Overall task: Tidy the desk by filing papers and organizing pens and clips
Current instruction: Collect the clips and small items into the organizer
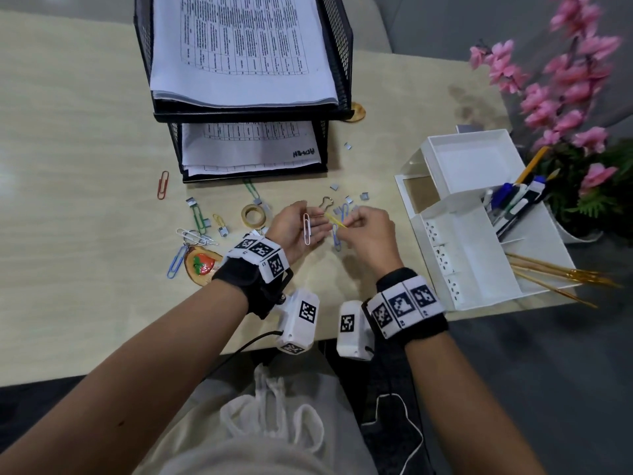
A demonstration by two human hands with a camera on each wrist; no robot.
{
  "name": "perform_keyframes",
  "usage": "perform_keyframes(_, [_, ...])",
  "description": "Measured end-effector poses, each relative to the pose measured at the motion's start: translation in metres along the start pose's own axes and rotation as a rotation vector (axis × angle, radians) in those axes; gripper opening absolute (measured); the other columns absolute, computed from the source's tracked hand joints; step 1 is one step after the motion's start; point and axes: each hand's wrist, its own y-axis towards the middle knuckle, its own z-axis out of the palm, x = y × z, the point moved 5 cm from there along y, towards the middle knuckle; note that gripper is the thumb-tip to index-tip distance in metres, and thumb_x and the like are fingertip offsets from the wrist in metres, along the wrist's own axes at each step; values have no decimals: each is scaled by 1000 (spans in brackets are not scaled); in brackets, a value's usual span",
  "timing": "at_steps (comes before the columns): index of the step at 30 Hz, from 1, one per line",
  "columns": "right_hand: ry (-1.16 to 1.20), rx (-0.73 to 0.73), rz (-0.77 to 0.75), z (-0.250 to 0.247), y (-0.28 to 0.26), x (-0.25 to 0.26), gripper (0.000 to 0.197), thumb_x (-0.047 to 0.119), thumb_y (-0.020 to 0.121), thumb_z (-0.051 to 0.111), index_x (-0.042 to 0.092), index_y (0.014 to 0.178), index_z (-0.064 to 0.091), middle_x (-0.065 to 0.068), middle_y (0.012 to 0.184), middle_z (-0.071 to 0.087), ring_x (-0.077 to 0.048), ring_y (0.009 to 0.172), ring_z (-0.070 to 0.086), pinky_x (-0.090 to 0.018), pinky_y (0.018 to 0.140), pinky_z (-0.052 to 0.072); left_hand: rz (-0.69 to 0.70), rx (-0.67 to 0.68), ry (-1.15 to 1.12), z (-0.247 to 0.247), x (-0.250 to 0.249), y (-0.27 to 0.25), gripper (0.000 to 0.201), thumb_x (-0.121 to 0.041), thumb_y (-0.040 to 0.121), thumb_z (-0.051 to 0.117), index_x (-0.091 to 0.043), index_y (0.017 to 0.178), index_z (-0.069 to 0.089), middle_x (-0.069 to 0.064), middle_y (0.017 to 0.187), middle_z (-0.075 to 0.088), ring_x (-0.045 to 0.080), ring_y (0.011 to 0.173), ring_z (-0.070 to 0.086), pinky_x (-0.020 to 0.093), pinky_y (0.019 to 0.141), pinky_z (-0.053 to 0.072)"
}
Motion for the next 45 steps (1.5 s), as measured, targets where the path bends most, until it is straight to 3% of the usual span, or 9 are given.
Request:
perform_keyframes(3, [103, 112, -37, -1, 3, 19, 27, -1, 71, 70, 21, 59, 59, 3, 58, 58, -11, 52, 53, -24, 56, 47, -28, 31, -64, 4, 2, 1, 53, -34, 101, 21, -4, 75, 55, 6, 51, 62, 12, 35, 58, 15, 41, 47])
perform_keyframes(7, [-76, -73, 32, -14, 35, 1, 18, 0, 77, 58, 7, 61, 63, -5, 63, 60, -22, 69, 60, -29, 70, 48, -53, -2, -73, -7, -6, 2, 43, -30, 100, 27, -13, 64, 43, -4, 32, 43, 7, 24, 40, 8, 30, 33])
perform_keyframes(11, [-439, -20, 106, -1, 42, -29, 22, 0, 82, 51, -3, 98, 65, -23, 109, 61, -36, 106, 56, -38, 87, 50, -27, -5, -26, -22, -16, -5, 39, -27, 100, 30, -18, 62, 34, -7, 28, 28, 3, 22, 25, 9, 27, 19])
perform_keyframes(17, [-670, -22, 82, 3, 43, -26, 24, 7, 90, 45, -1, 109, 58, -20, 121, 58, -37, 120, 46, -42, 97, 38, 3, -31, -44, -30, -15, -11, 24, -6, 99, 34, -12, 79, 45, 0, 45, 41, 5, 27, 42, 9, 31, 35])
perform_keyframes(22, [-409, -132, 177, 10, 48, -19, 23, 8, 88, 50, 4, 108, 60, -17, 117, 62, -35, 113, 54, -38, 99, 40, 73, -27, 44, -29, -22, -15, 29, 2, 98, 25, -11, 86, 48, 3, 69, 42, 1, 28, 40, 9, 29, 31])
perform_keyframes(26, [-363, -145, 225, 23, 44, -16, 29, 18, 90, 57, 1, 113, 54, -20, 118, 60, -36, 112, 56, -39, 95, 43, 59, 6, 27, -34, -26, -16, 29, -18, 102, 29, -12, 81, 47, -1, 48, 48, 2, 25, 35, 9, 27, 24])
perform_keyframes(33, [-417, -94, 186, 24, 36, -18, 23, 12, 87, 56, 6, 65, 50, -21, 101, 63, -36, 95, 57, -35, 74, 43, 43, -42, -12, -41, -25, -16, 36, -18, 102, 29, -4, 76, 49, 6, 42, 62, 9, 31, 57, 13, 33, 46])
perform_keyframes(41, [173, 82, -41, 16, 9, 26, 29, 3, 78, 69, 18, 60, 54, 4, 57, 56, -1, 48, 54, -13, 53, 43, -12, 56, -161, -20, -13, -11, 53, -34, 102, 21, -1, 77, 54, 12, 49, 67, 19, 42, 66, 19, 42, 52])
perform_keyframes(45, [-75, -78, 25, 4, 19, 8, 21, 2, 80, 61, 7, 60, 62, -8, 67, 65, -25, 78, 63, -22, 67, 46, -31, 28, -110, -25, -16, -11, 47, -32, 101, 23, -8, 69, 47, 2, 33, 52, 8, 23, 46, 9, 28, 35])
